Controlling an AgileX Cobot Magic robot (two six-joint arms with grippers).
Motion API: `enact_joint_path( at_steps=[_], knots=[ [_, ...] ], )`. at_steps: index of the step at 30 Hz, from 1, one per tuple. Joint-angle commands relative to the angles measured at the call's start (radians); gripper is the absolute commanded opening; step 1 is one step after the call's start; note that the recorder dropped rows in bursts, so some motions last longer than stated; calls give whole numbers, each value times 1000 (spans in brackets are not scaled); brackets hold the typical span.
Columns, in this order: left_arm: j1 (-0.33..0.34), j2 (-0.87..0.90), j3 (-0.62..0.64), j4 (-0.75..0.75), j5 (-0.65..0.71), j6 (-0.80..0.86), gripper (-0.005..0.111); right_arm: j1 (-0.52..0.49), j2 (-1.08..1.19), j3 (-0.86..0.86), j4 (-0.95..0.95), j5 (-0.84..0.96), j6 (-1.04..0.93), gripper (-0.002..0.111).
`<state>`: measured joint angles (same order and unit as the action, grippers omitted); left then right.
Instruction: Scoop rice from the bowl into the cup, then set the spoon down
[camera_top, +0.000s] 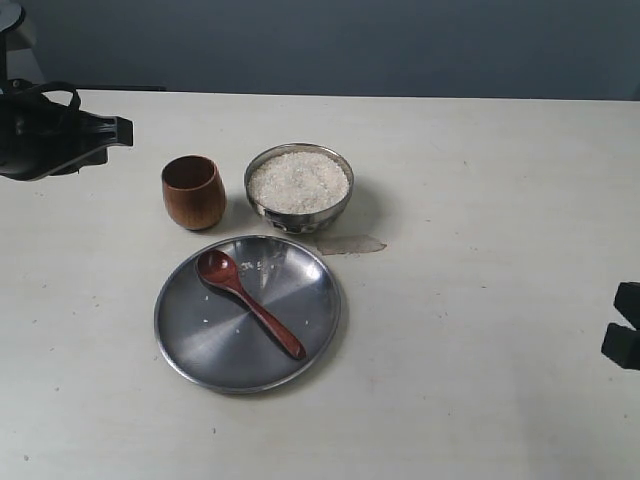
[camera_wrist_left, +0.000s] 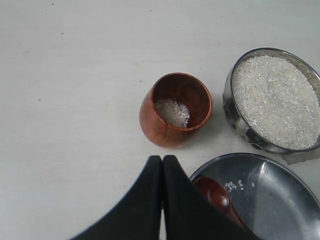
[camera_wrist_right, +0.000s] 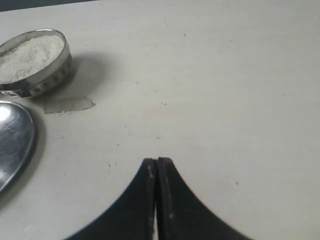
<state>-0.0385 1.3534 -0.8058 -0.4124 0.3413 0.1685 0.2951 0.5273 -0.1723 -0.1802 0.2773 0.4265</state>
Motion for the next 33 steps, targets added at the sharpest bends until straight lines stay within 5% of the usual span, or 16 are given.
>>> enact_joint_path(
  at_steps=[1,8,17,33],
  knots=[
    [-3,1,-3,3,-4,-1,0,-5,-25,19,-45,26,-11,0],
    [-3,1,-3,3,-4,-1,0,-58,-319,108,-73,25,-11,0],
    [-3,1,-3,3,-4,-1,0,-351,-475,168,-26,85,-7,0],
    [-3,1,-3,3,-4,-1,0,-365,-502,172,-147,70,-27,0]
  ],
)
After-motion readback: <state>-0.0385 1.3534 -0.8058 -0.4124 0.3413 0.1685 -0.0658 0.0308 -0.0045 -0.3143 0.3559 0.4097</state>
